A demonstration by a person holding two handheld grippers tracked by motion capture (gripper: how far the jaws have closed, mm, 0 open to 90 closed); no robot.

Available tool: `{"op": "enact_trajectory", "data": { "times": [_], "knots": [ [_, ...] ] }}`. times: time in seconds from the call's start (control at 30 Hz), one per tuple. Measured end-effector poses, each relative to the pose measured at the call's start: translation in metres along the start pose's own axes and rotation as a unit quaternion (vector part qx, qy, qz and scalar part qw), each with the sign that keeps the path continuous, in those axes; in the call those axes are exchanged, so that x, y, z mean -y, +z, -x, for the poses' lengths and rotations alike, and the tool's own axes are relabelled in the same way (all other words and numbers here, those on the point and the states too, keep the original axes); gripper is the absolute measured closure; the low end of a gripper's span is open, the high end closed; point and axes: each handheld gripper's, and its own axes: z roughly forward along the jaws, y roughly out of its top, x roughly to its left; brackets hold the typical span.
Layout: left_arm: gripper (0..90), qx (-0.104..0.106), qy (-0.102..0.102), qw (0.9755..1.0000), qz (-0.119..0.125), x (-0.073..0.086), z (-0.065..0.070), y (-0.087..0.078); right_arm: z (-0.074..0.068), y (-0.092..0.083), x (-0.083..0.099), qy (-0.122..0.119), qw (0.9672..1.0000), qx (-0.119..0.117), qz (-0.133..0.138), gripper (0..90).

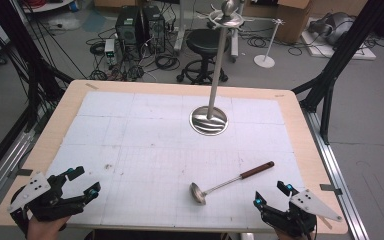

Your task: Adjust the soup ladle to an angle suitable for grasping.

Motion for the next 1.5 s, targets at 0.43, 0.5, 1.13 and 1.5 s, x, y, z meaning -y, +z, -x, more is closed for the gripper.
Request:
{"op": "enact_trajectory", "data": {
  "times": [0.43, 0.5, 1.13, 1.5],
  "knots": [
    [19.5, 0.005, 0.004, 1.0, -0.006, 0.001, 0.002, 0.0, -0.009, 0.003, 0.002, -0.011, 0.9995, -0.031, 0.002, 57.5],
    [19.5, 0.005, 0.006, 1.0, -0.006, 0.0, 0.003, 0.0, -0.014, 0.006, 0.001, -0.013, 0.999, -0.042, -0.005, 75.5],
    [19.6, 0.003, 0.003, 1.0, -0.008, 0.001, 0.001, 0.0, -0.053, 0.079, 0.001, -0.096, 0.9839, -0.099, -0.113, 89.4],
    [19.6, 0.002, 0.001, 1.0, -0.008, 0.002, 0.001, -0.001, -0.066, 0.11, 0.005, -0.105, 0.9735, -0.123, -0.162, 89.5]
  ]
}}
